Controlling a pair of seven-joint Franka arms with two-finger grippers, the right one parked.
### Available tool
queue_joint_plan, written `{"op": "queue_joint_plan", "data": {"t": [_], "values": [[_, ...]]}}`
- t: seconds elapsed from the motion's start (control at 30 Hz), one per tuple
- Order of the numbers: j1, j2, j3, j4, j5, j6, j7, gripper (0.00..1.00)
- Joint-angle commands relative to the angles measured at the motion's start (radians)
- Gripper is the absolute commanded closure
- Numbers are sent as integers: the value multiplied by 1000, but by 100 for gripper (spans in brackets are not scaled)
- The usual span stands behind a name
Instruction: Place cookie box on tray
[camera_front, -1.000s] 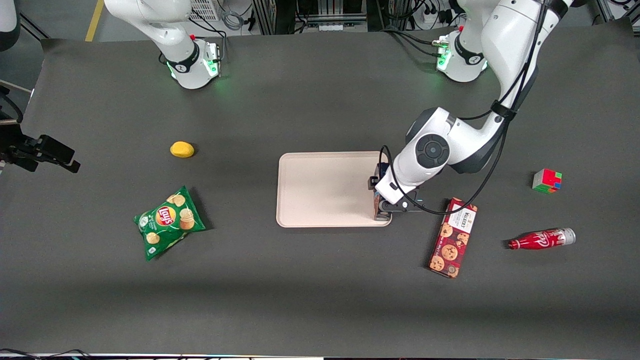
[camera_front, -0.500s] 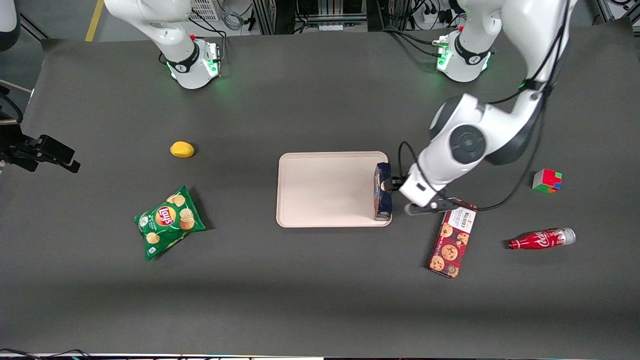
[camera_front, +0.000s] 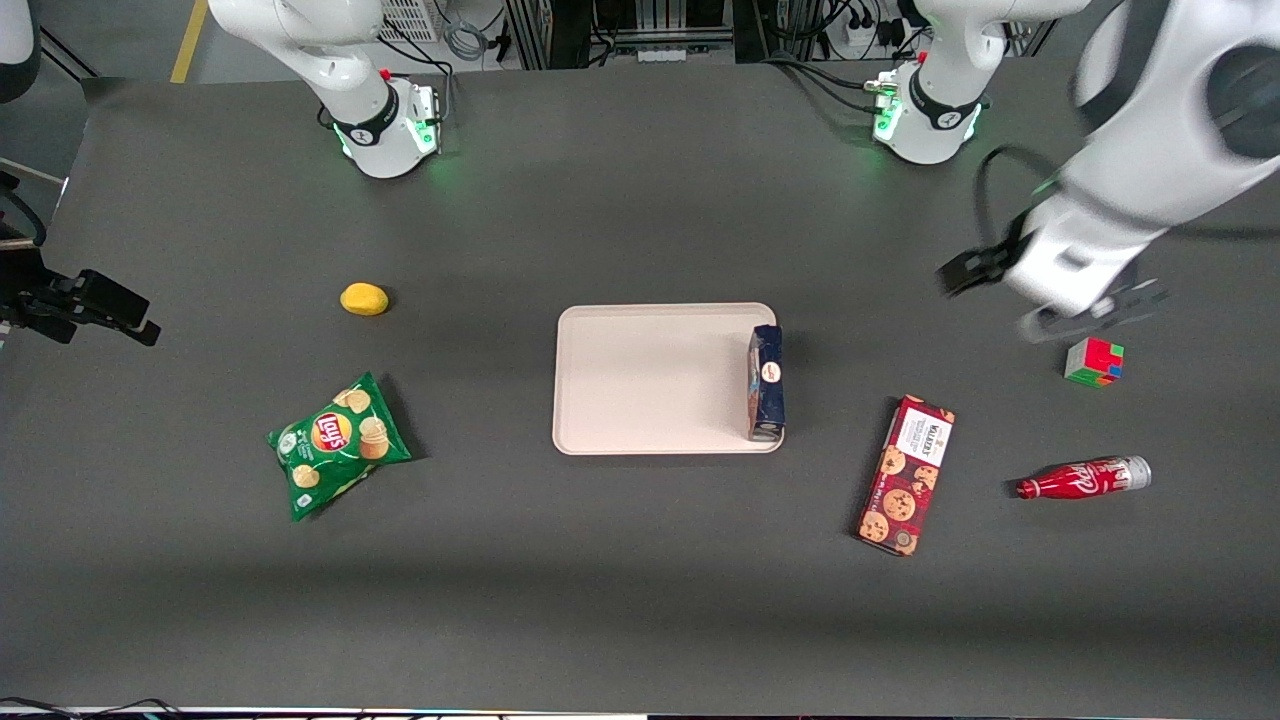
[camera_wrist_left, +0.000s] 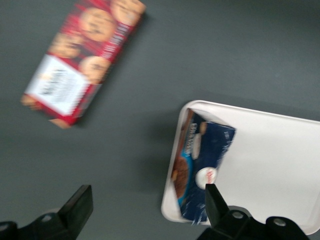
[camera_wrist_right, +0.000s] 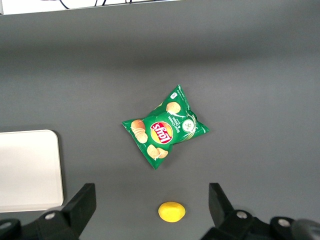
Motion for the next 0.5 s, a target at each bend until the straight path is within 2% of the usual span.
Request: {"op": "queue_joint_plan", "data": {"t": [0.0, 0.17, 0.37, 0.47], "values": [[-9, -144, 119, 25, -5, -184, 173, 0], [-6, -256, 188, -53, 11, -204, 317, 0], [-5, -368, 209, -280, 11, -29, 371, 0], [-5, -384, 211, -321, 11, 2, 372, 0]]}}
